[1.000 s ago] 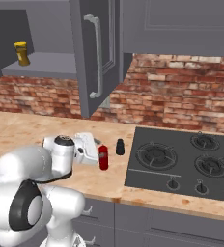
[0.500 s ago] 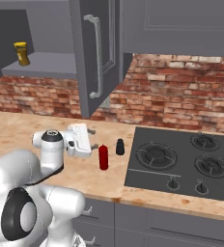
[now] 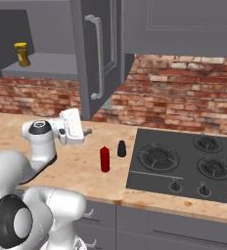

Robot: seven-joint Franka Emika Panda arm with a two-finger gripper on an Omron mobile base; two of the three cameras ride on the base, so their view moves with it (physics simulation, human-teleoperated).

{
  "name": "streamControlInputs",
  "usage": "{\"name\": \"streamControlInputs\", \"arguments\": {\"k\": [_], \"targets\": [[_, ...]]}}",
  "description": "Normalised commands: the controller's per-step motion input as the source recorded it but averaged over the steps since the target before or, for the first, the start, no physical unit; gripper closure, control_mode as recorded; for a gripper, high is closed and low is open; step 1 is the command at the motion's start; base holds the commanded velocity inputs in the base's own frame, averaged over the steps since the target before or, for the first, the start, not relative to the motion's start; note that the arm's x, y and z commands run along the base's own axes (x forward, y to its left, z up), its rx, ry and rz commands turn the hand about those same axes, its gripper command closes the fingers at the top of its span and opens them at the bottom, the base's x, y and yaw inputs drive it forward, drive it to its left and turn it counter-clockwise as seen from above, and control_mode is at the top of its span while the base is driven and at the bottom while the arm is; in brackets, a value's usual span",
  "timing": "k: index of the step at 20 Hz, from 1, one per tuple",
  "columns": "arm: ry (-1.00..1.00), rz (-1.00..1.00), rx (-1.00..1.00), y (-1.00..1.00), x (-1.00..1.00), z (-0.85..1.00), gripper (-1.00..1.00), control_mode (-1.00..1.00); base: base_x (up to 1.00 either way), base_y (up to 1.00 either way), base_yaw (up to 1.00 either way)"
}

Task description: Collect the turmeric, ketchup, and shaker from the cabinet and place them next to the stove.

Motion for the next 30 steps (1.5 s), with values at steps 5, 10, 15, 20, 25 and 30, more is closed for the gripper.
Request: {"name": "streamControlInputs", "arguments": {"k": [5,10,15,20,25,30], "targets": [[-0.02,0.10,-0.05,0.47,-0.01,0.48,-1.00,-1.00,0.00,0.00,0.00],[0.00,0.18,-0.02,0.46,-0.01,0.43,-1.00,-1.00,0.00,0.00,0.00],[0.00,0.21,0.00,0.33,0.00,0.51,-1.00,-1.00,0.00,0.00,0.00],[0.00,0.25,0.00,0.24,0.00,0.56,-1.00,-1.00,0.00,0.00,0.00],[0.00,0.28,0.00,0.20,0.00,0.50,-1.00,-1.00,0.00,0.00,0.00],[0.00,0.27,0.00,0.20,0.00,0.49,-1.00,-1.00,0.00,0.00,0.00]]}}
